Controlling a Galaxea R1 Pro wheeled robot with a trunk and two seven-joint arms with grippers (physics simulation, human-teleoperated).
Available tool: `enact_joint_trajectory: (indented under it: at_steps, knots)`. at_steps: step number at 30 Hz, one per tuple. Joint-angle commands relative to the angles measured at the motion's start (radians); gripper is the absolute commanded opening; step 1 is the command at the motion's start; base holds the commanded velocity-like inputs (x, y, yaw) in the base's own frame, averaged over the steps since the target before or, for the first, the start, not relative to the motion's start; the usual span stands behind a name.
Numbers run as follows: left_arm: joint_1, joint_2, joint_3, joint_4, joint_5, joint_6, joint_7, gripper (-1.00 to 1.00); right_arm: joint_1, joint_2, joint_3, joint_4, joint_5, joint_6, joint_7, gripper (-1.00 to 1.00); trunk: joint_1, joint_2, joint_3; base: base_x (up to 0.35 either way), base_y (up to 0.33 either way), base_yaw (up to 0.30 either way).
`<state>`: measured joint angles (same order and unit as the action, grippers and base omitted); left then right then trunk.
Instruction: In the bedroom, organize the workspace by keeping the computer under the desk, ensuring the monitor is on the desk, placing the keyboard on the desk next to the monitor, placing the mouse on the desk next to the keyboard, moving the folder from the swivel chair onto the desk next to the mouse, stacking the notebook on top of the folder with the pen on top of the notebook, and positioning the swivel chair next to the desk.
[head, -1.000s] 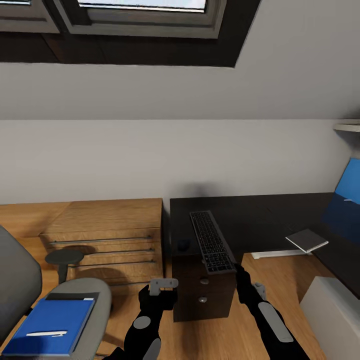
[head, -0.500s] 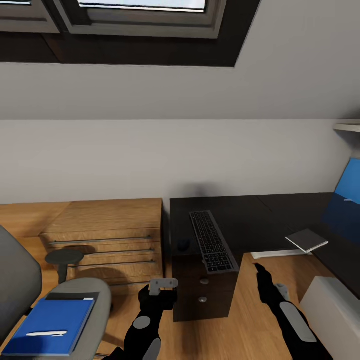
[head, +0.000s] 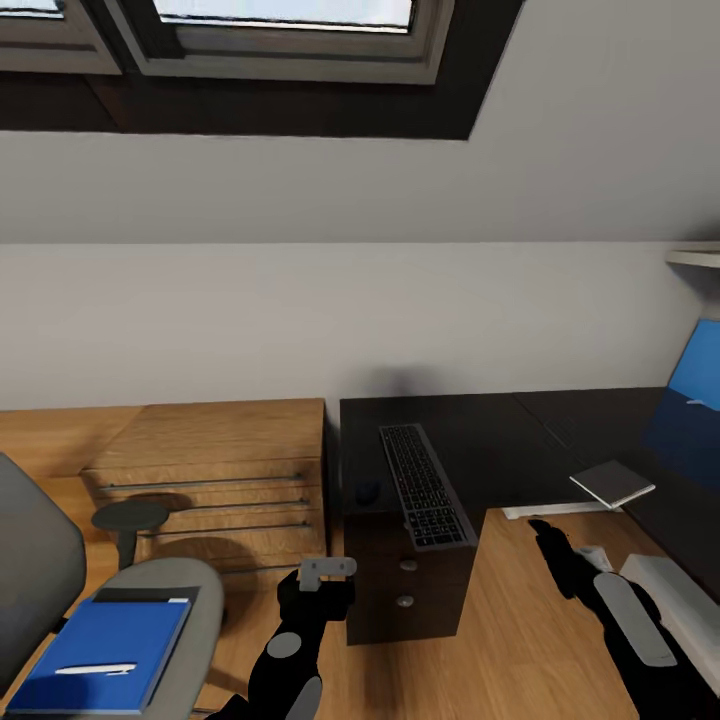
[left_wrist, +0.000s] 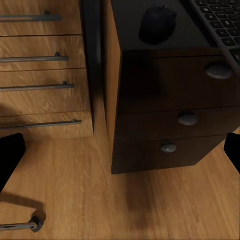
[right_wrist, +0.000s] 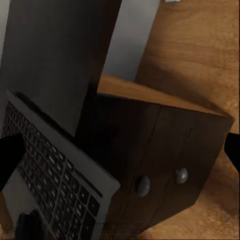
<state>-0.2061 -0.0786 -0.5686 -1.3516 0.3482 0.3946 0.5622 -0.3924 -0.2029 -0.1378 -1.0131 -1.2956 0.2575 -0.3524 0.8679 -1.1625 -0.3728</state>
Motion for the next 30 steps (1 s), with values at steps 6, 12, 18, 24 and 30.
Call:
enact_joint_trajectory:
  at_steps: [6,12,18,24,30]
  knots:
    - [-0.001,0.000,-0.002,-0.001,0.008,0.003,0.008,1.00,0.000,-0.002,-0.004,-0.160,0.028,0.121,-0.257,1.00,-0.023,0.042,0.018,0.000,0.000,0.000]
    - [-0.001,0.000,-0.002,-0.001,0.008,0.003,0.008,1.00,0.000,0.000,-0.005,-0.174,0.029,0.128,-0.264,1.00,-0.046,0.084,0.036,0.000,0.000,0.000]
    - [-0.001,-0.001,-0.002,-0.001,0.008,0.004,0.008,1.00,0.000,0.002,-0.002,-0.178,0.030,0.129,-0.261,1.00,-0.054,0.098,0.043,0.000,0.000,0.000]
    - [-0.001,-0.001,-0.002,0.000,0.008,0.004,0.008,1.00,0.000,0.000,0.001,-0.181,0.032,0.134,-0.260,1.00,-0.054,0.098,0.043,0.000,0.000,0.000]
    - [-0.001,-0.001,-0.002,0.000,0.009,0.004,0.008,1.00,0.000,-0.001,0.001,-0.181,0.042,0.136,-0.260,1.00,-0.054,0.098,0.043,0.000,0.000,0.000]
